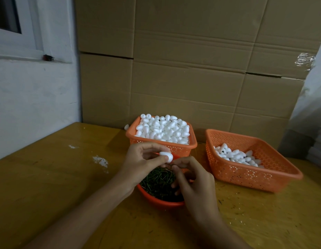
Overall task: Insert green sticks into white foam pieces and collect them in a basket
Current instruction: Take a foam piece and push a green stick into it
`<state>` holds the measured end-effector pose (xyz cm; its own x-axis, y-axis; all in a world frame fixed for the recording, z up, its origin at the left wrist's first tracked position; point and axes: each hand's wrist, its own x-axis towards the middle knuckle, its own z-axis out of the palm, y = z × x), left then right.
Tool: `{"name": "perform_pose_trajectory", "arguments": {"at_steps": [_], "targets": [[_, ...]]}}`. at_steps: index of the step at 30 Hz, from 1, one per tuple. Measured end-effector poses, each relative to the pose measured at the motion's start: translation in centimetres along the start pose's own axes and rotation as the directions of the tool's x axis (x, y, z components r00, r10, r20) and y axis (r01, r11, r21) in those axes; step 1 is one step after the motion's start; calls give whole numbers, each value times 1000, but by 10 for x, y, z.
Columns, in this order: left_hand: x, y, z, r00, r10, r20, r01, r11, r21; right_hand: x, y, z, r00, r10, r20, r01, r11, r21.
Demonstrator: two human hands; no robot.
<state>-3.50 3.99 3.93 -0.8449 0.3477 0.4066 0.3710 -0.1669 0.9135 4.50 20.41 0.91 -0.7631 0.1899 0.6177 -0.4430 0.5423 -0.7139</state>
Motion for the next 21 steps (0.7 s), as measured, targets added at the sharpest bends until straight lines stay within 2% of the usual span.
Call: {"name": "perform_pose_trajectory", "arguments": {"at_steps": [5, 9, 21], "targets": [[0, -1, 1, 998, -6, -62, 5, 1000, -28, 0, 1, -1, 995, 50, -84, -41, 993, 108], [1, 0, 0, 1000, -15, -13, 15, 999, -29, 1, 2, -1, 992, 87, -97, -71, 985, 156], [2, 0, -1, 1000, -23, 15, 24, 996, -85, 1, -2, 0, 995, 81, -59, -74, 990, 118]]}}
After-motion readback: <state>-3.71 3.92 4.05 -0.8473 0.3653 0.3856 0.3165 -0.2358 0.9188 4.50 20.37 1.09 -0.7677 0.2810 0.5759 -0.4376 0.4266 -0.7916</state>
